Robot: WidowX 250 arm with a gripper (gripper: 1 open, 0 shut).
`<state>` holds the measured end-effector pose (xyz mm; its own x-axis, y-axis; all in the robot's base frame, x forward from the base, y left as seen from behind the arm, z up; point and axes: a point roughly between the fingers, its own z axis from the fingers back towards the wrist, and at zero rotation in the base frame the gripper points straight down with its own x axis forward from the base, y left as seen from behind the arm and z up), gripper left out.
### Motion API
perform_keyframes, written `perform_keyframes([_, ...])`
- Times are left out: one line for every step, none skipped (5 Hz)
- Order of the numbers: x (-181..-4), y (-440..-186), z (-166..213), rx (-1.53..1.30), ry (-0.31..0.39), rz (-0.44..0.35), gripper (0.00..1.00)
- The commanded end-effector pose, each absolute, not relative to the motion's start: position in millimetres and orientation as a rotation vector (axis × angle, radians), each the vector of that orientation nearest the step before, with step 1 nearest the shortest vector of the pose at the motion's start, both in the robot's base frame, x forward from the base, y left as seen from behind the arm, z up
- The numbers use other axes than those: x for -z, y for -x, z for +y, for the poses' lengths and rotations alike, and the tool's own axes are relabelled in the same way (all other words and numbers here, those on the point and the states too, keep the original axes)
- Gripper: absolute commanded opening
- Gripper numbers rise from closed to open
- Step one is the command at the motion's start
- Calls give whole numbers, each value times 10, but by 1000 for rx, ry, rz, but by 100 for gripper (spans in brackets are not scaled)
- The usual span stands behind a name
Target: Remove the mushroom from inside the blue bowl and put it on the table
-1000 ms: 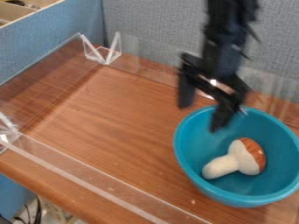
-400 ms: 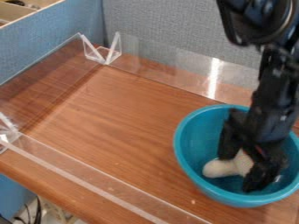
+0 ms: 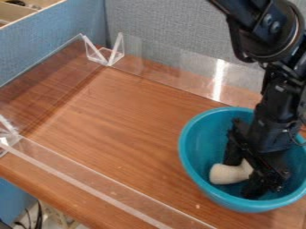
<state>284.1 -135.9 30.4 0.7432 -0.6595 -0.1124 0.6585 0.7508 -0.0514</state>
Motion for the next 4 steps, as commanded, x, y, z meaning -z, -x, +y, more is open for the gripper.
perform_keyframes([-378,-2914,-1390,742,9,84,0])
perform_keyframes([-402,-2917,-1375,749,7,81,0])
perform_keyframes([-426,-2919,-1360,757,5,79,0])
perform_keyframes([-448,-2920,-1346,764,3,77,0])
